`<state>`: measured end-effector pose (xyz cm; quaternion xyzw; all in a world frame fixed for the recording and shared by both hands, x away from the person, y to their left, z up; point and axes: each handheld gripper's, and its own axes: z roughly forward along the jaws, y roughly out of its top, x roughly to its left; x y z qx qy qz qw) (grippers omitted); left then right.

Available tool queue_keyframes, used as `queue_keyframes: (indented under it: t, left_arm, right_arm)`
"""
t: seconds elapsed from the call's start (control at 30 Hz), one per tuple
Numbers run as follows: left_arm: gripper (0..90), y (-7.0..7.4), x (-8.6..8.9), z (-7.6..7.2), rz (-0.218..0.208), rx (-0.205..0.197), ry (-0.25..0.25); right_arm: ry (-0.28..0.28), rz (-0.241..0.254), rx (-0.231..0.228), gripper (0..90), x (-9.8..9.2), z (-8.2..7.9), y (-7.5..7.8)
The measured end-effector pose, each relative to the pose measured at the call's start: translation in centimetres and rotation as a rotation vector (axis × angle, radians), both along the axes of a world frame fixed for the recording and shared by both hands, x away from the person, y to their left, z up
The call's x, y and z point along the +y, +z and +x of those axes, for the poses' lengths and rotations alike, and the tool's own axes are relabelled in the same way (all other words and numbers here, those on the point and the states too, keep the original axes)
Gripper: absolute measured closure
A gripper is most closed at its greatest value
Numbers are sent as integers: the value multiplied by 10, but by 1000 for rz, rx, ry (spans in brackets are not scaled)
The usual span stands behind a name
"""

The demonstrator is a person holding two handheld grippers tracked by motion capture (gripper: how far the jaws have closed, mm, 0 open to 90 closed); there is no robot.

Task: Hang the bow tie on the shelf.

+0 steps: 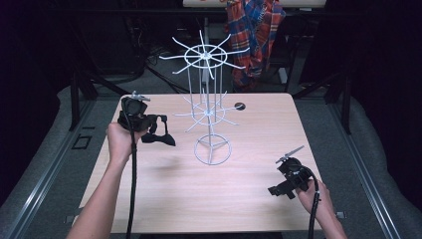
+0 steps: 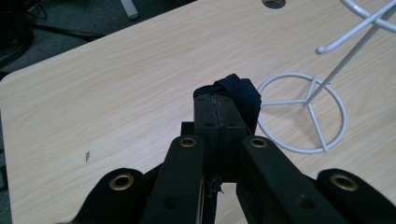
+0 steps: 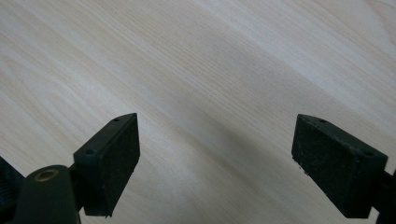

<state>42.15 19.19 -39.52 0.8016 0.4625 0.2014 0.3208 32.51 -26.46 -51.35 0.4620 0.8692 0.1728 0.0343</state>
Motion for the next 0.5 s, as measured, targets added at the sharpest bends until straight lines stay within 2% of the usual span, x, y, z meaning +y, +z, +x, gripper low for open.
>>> queue_keyframes:
  t: [0.5]
  left_arm:
    - [898, 16, -19, 2, 22, -43, -22]
  right_arm:
    - [2, 0, 1, 151, 0, 0, 0]
